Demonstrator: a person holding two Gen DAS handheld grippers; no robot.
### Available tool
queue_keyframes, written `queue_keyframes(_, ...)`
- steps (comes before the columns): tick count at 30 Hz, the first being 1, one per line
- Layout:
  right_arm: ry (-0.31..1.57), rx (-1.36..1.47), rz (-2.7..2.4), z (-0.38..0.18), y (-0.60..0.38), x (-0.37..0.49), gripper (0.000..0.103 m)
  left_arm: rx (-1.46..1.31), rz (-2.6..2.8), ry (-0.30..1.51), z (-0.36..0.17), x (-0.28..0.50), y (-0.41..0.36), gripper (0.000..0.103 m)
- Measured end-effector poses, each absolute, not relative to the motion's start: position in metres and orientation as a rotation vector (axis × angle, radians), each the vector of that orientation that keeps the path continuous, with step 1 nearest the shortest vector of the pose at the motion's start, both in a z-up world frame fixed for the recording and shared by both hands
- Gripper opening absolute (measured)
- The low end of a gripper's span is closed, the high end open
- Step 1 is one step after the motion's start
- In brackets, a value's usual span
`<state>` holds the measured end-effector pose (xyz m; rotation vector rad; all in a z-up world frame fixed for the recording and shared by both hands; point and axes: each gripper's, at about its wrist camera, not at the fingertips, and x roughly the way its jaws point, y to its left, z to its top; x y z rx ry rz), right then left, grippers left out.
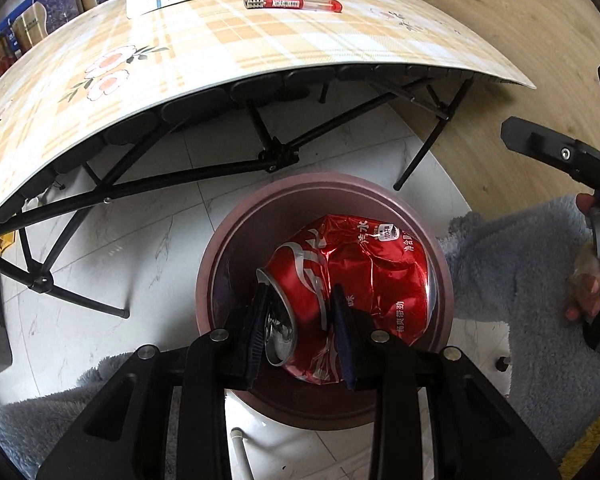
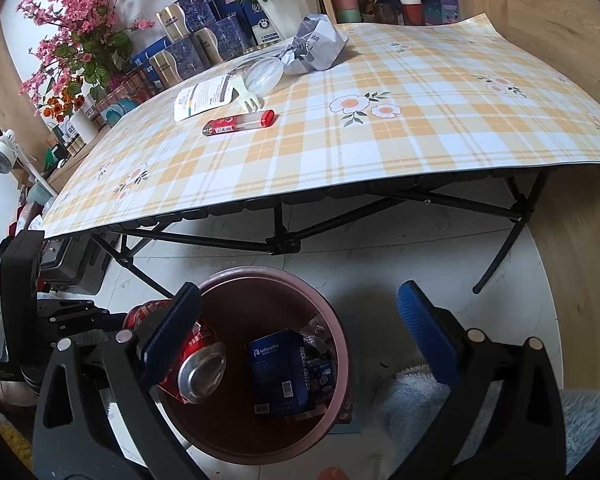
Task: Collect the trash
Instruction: 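Open the left tool over the bin to drop the red can, then move both tools back over the table toward the remaining trash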
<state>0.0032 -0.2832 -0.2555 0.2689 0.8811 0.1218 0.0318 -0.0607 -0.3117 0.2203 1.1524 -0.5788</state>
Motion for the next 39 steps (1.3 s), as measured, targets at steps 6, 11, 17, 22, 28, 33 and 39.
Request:
queue_keyframes(6,0.889,0.263,0.123,-0.256,-0.281,0.003,0.097,0.231,-0.582,1.17,-0.315,0.033,-0.064,0.045)
queue_keyframes(11,0.89,0.252,0.13,-0.253,-0.278,0.005,0.097,0.199,-0.556,1.082,-0.296,0.031,-0.057,0.079)
queue_keyframes(17,0.846,0.269,0.176,-0.238,-0.28,0.007,0.097,0.109,-0.443,0.913,-0.256,0.034,-0.036,0.094)
queue_keyframes(22,0.838,0.28,0.195,-0.221,-0.285,0.016,0.097,0.083,-0.391,0.788,-0.219,0.04,-0.021,0.096)
queue_keyframes(28,0.761,0.191,0.184,-0.186,-0.29,0.031,0.097,0.035,-0.323,0.696,-0.177,0.064,0.006,0.096)
queue_keyframes(33,0.76,0.139,0.164,-0.164,-0.296,0.054,0.097,0.022,-0.27,0.635,-0.151,0.085,0.025,0.096)
queue_keyframes(39,0.755,0.104,0.127,-0.147,-0.303,0.079,0.097,0.005,-0.23,0.591,-0.133,0.105,0.04,0.096)
